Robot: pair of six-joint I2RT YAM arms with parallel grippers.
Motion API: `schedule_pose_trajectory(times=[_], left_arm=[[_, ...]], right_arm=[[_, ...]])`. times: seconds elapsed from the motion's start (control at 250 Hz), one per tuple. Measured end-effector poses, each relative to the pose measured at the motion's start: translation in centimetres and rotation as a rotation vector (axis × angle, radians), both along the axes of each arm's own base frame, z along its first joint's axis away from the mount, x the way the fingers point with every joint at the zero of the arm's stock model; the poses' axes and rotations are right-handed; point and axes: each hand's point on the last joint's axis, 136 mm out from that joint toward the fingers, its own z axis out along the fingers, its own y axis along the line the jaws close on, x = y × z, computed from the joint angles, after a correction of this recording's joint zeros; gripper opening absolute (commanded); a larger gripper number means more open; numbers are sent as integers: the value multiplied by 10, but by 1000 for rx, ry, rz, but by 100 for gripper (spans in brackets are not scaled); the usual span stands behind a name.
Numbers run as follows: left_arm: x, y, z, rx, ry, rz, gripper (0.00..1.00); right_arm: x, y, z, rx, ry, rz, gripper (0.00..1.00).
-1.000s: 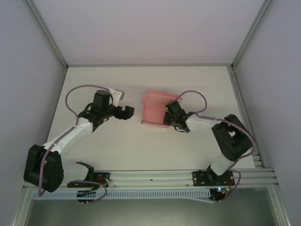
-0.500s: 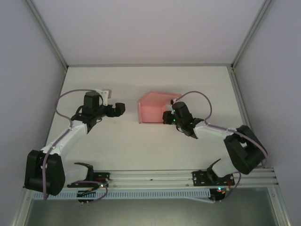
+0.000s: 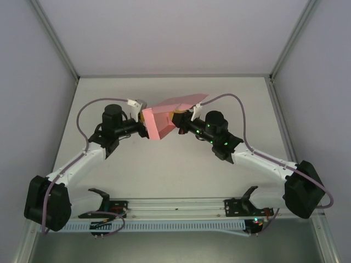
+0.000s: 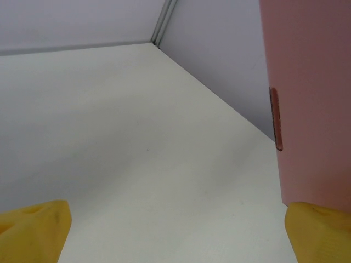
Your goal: Assemble paper box
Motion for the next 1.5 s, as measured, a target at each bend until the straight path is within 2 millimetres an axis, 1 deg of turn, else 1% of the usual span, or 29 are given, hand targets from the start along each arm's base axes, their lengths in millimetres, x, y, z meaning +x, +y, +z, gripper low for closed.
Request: schedule_pose_trajectory(times=[0.236, 0.363, 0.515, 0.575, 0.651, 0.755, 0.807, 0.882, 1.11, 1.306, 1.39, 1.501], left_arm=[[7, -6, 4, 7, 7, -17, 100], [14, -10, 1, 44, 17, -32, 100], [25, -11, -3, 140, 22, -37, 100], [30, -8, -7, 190, 22, -26, 100], [32, -4, -16, 247, 26, -20, 100], [29, 0, -34, 325, 42, -35, 100], [28, 3, -45, 371, 54, -40, 100], [29, 7, -54, 411, 65, -33, 100], [33, 18, -61, 490, 84, 19, 100], [41, 29, -67, 566, 99, 83, 100], [40, 31, -70, 588, 101, 93, 100], [38, 28, -71, 601, 97, 88, 100]], right_arm=[[6, 0, 6, -67, -64, -33, 0], [10, -1, 2, -120, -90, -82, 0], [22, 4, -8, -232, -101, -164, 0], [26, 4, -13, -281, -110, -194, 0], [25, 8, -21, -332, -118, -199, 0], [18, 18, -35, -386, -124, -136, 0], [11, 26, -38, -403, -130, -83, 0], [9, 29, -47, -468, -108, -58, 0], [12, 34, -55, -598, -71, -58, 0], [20, 35, -62, -721, -55, -149, 0], [19, 34, -65, -761, -61, -183, 0], [16, 30, -67, -797, -64, -214, 0]])
